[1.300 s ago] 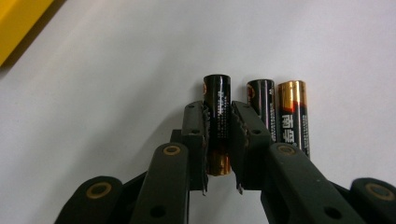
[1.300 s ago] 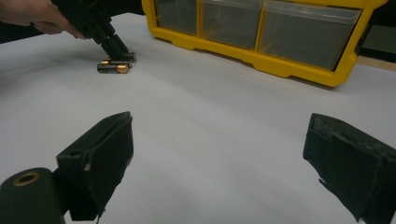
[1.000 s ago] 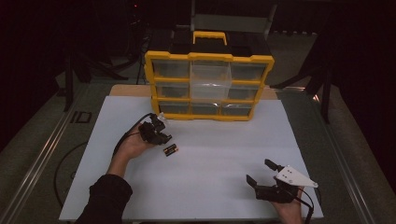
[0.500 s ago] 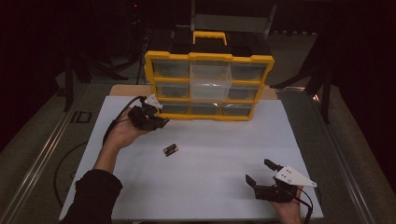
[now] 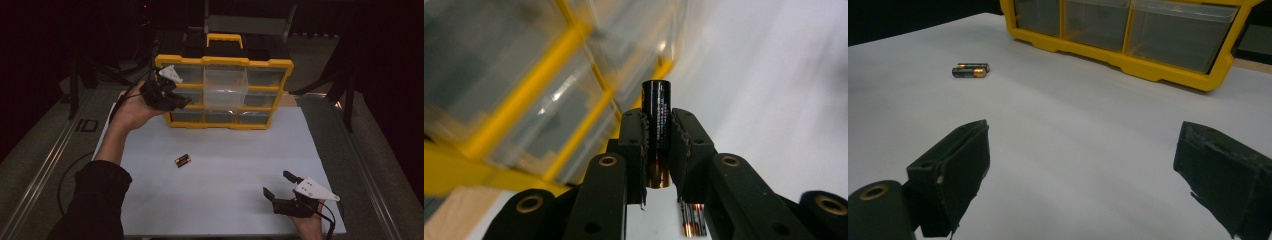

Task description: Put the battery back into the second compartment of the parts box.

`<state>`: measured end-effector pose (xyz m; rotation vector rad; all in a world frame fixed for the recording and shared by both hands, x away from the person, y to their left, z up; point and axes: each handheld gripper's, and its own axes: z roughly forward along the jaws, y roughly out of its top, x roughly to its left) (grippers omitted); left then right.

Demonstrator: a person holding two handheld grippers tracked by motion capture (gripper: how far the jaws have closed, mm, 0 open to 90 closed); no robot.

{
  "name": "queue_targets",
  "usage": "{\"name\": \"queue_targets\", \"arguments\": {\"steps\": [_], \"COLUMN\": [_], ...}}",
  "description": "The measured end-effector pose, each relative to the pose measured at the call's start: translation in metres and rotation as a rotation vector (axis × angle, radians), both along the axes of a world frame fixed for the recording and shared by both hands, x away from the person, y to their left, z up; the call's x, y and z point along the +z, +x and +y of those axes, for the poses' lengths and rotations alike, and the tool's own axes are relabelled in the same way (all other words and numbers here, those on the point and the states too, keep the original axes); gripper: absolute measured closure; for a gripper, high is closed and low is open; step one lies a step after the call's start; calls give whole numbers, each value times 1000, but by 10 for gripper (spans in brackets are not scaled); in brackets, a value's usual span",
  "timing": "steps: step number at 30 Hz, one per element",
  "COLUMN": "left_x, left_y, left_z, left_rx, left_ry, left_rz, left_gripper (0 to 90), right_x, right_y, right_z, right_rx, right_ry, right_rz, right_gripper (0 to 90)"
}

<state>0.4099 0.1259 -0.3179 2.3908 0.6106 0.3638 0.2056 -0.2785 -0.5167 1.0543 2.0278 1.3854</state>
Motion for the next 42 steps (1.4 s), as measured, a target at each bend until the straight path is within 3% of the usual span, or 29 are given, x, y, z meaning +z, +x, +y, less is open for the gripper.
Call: {"name": "queue_targets", "arguments": {"steps": [7,14,22,29,33,35,39,42], "left_x": [37,57,58,54,56,55,47,36], "left_y": [12,20,22,24,22,20,19,19], "left_z": [-15,-38,-64,-66,-57,-50,-33,-20], "left_rx": [0,11,8,11,44,82,150,193], "left_ry": [-55,-94,-62,-49,-75,-83,-88,-73], "left_rz": [-14,-31,-31,-21,-32,-54,-55,-48], "left_gripper": [778,777,774,762,605,453,161,126], "right_x": [0,0,0,0,0,0,0,0], "right_y": [0,0,-1,0,0,-1,-1,-1], "right_z": [-1,2,1,1,0,0,0,0], "right_rx": [-5,8,6,5,5,1,0,0], "right_ry": [15,10,20,20,18,20,20,20], "right_rz": [4,-2,2,4,-1,-1,0,-1], "right_gripper": [76,76,76,76,76,76,76,76]}}
